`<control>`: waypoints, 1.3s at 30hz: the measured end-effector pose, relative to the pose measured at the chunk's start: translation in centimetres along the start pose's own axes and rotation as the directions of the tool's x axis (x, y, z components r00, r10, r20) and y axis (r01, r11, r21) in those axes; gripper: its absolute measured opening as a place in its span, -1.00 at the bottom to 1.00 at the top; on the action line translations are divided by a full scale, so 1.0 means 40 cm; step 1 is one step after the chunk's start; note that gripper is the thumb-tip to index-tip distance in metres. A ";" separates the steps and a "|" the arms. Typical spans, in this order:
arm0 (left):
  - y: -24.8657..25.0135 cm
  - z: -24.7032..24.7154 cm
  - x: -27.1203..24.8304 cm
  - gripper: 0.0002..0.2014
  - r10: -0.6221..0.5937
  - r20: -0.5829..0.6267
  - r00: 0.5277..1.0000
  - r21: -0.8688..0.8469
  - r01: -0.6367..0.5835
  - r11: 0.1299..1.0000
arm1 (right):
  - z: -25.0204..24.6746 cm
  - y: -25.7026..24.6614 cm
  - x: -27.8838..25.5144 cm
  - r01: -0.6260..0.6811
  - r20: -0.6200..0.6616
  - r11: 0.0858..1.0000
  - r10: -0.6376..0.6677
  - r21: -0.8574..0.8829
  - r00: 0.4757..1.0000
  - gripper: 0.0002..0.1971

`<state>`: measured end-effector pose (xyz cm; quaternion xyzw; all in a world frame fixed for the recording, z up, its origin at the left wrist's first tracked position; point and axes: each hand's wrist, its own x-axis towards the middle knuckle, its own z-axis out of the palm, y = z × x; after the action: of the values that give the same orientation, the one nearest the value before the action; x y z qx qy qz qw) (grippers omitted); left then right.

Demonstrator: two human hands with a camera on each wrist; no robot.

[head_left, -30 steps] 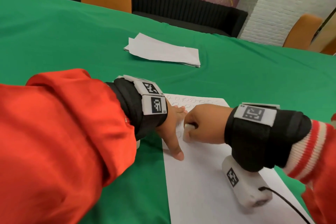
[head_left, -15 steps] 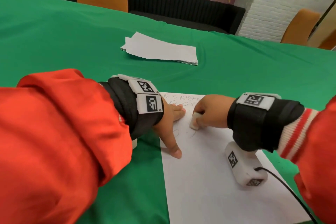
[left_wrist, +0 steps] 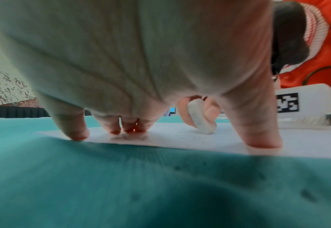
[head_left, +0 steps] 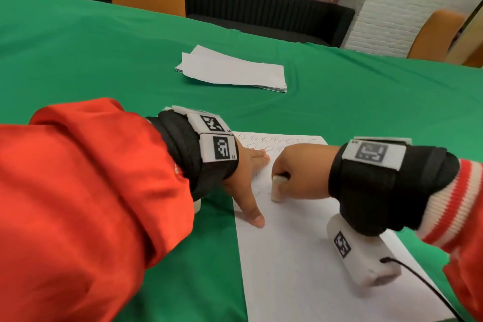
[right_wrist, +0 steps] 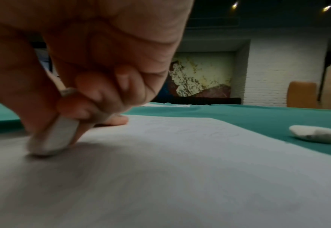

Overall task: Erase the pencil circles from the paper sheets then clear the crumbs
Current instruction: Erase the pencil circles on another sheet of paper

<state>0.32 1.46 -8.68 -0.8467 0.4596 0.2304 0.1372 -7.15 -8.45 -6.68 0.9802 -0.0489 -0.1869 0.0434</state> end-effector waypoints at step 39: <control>0.001 -0.004 -0.003 0.14 0.006 -0.011 1.000 0.005 -0.006 1.000 | -0.031 0.011 0.023 -0.126 0.059 0.992 0.126 -0.004 0.990 -0.83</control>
<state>0.29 1.46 -8.47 -0.8463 0.4634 0.2249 0.1360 -5.85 -8.89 -5.81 0.9692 -0.1120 -0.2124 0.0538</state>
